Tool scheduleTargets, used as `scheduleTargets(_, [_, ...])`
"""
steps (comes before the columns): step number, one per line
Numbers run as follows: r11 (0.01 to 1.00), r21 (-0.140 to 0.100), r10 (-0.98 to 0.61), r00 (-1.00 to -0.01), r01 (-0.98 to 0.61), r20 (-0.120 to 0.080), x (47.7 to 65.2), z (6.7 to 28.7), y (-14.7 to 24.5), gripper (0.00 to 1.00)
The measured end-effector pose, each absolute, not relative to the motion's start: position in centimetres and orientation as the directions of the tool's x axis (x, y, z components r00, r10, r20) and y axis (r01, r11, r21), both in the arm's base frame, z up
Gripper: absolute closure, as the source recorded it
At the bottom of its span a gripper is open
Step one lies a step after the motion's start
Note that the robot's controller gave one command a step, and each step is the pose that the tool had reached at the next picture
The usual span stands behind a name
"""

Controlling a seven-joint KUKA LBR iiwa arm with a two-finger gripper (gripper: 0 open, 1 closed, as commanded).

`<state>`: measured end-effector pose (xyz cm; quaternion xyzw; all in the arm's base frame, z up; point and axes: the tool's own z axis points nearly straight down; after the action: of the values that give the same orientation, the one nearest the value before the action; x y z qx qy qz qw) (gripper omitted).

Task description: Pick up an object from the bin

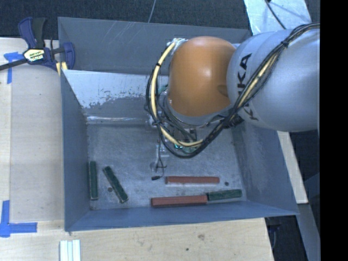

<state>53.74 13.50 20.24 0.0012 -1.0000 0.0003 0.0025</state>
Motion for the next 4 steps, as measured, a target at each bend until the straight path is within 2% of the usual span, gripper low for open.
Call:
scheduleTargets(1, [1.000,0.001,-0.001,-1.000,-0.001,0.000,53.8,20.5,13.5,0.00])
scheduleTargets(2, [0.999,0.000,-0.052,-0.999,-0.052,-0.003,52.8,19.3,14.7,0.00])
scheduleTargets(3, [0.988,0.003,-0.153,-0.988,-0.153,-0.010,54.0,14.7,11.5,0.00])
scheduleTargets(4, [0.994,-0.002,-0.110,-0.994,-0.110,-0.001,53.4,10.5,7.1,0.00])
